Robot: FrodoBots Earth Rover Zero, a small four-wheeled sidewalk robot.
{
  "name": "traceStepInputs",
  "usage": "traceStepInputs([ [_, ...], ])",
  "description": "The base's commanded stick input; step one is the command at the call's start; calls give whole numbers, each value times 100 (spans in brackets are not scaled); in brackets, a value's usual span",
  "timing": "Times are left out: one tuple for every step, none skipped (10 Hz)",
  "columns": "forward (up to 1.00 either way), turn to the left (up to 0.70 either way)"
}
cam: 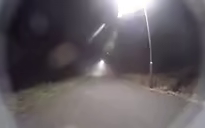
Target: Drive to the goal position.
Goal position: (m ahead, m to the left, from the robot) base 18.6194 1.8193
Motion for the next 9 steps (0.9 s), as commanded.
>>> traceStepInputs([
  [95, 13],
  [95, 16],
  [95, 10],
  [95, 4],
  [95, 5],
  [95, 5],
  [94, 5],
  [95, 4],
  [95, 4],
])
